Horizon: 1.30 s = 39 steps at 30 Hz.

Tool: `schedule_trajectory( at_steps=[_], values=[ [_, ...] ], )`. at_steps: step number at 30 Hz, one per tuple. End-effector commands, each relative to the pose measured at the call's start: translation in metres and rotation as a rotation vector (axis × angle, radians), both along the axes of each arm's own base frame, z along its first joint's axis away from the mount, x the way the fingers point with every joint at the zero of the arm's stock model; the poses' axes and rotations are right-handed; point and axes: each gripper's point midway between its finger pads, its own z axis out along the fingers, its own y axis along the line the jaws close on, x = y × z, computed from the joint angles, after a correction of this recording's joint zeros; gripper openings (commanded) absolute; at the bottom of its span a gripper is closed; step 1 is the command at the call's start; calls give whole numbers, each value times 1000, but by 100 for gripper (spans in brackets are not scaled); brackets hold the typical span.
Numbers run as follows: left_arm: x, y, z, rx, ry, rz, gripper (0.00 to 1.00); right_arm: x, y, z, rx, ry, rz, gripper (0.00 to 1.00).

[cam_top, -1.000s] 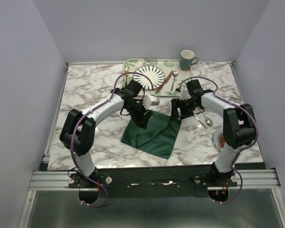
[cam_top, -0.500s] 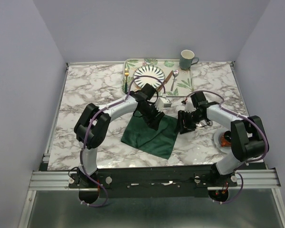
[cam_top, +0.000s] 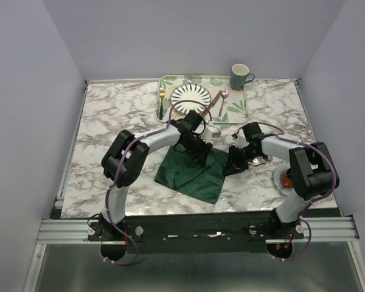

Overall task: Fold the napkin into a case and place the utensils inside
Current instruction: Fold the rectangle-folded napkin at the center of the board.

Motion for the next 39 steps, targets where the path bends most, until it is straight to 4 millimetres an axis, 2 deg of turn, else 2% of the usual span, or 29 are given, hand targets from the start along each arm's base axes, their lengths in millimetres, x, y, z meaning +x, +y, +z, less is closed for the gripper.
schedule_trajectory(
  at_steps=[1, 6, 8, 12, 20, 26, 31, 39],
  values=[
    [-10, -16, -4, -19, 29, -15, 45, -5, 2, -10, 24, 44, -15, 27],
    [-15, -19, -8, -12, 35, -13, 36, -7, 1, -16, 17, 68, -18, 15],
    [-18, -21, -5, -22, 41, -18, 32, -8, 0, -19, 9, 73, -18, 13],
    [-21, -31, 6, -55, 45, -17, 15, -8, 0, -21, 6, 78, -19, 10],
    [-24, -42, 10, -60, 69, 2, 1, -10, -4, -17, -10, 54, -17, 7],
    [-22, -40, 7, -44, 69, 22, 0, -11, -7, -15, -28, 42, -18, 7],
    [-24, -45, 16, -69, 73, 16, 0, -11, -7, -14, -28, 42, -20, 9],
    [-43, -60, 20, -90, 153, 8, 0, -11, -7, -17, -29, 51, -20, 8]
  ],
)
